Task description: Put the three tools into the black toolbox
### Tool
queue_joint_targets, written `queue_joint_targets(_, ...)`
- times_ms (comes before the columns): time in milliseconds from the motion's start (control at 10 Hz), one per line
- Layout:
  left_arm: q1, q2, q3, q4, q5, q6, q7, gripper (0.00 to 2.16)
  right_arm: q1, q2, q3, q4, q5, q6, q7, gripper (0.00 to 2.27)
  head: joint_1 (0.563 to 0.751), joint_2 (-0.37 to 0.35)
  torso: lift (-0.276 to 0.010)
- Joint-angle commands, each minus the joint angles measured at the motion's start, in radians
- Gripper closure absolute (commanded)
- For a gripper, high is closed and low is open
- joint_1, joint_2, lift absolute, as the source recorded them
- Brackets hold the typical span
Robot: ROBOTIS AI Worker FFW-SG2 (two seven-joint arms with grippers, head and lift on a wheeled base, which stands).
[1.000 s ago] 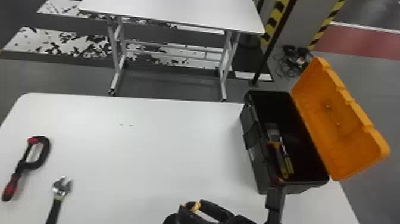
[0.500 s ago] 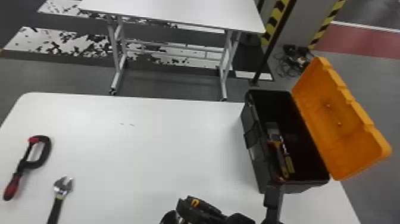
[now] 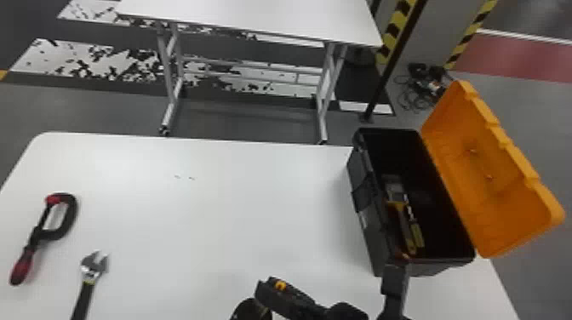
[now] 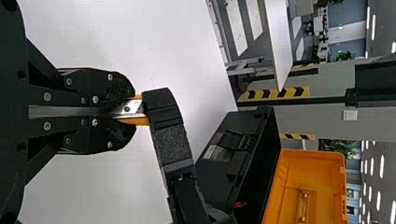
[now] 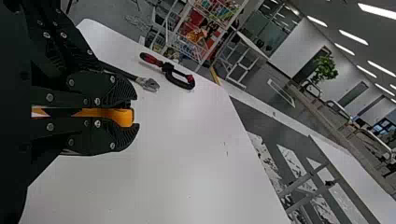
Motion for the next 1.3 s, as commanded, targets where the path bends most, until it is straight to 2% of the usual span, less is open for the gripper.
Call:
queue_joint_targets(0, 0.001, 0.003, -0.004, -0.003, 0.0, 0.002, 0.012, 1.52, 0.002, 0.001, -0.008, 0.0, -0.003, -0.006, -0.001, 2.24, 0.695, -0.157, -0.051)
queue_joint_targets(100, 0.001, 0.003, -0.004, -0.006, 0.002, 0.008, 0.012, 0.62, 0.002, 0.001, -0.019, 0.0, -0.012, -0.006, -0.001, 2.24, 0.695, -0.159, -0.051)
queue_joint_targets(200, 0.001, 0.003, -0.004, -0.009, 0.003, 0.02, 0.012, 0.0, 0.002, 0.001, -0.033, -0.005, -0.018, -0.006, -0.001, 2.24, 0.695, -0.166, -0.051)
queue_joint_targets(400, 0.015, 0.011, -0.004, -0.018, 0.005, 0.02, 0.035, 0.0, 0.002, 0.001, -0.062, -0.031, -0.023, -0.006, -0.005, 2.24, 0.695, -0.183, -0.051)
queue_joint_targets(600, 0.028, 0.017, -0.005, -0.021, 0.005, 0.02, 0.06, 0.0, 0.002, 0.001, -0.139, -0.157, -0.053, 0.037, -0.027, 2.24, 0.695, -0.211, -0.051)
queue_joint_targets(800, 0.037, 0.02, -0.005, -0.018, 0.005, 0.02, 0.093, 0.0, -0.008, 0.001, -0.301, -0.313, -0.141, 0.062, -0.065, 2.24, 0.695, -0.257, -0.051)
queue_joint_targets(1000, 0.043, 0.018, -0.004, -0.01, 0.005, 0.02, 0.109, 0.0, -0.074, 0.001, -0.442, -0.364, -0.156, 0.074, -0.07, 2.24, 0.695, -0.35, -0.051)
queue_joint_targets(1200, 0.061, 0.02, 0.002, -0.009, 0.005, 0.011, 0.129, 0.0, -0.138, 0.001, -0.524, -0.365, -0.132, 0.056, -0.087, 2.24, 0.695, -0.35, -0.051)
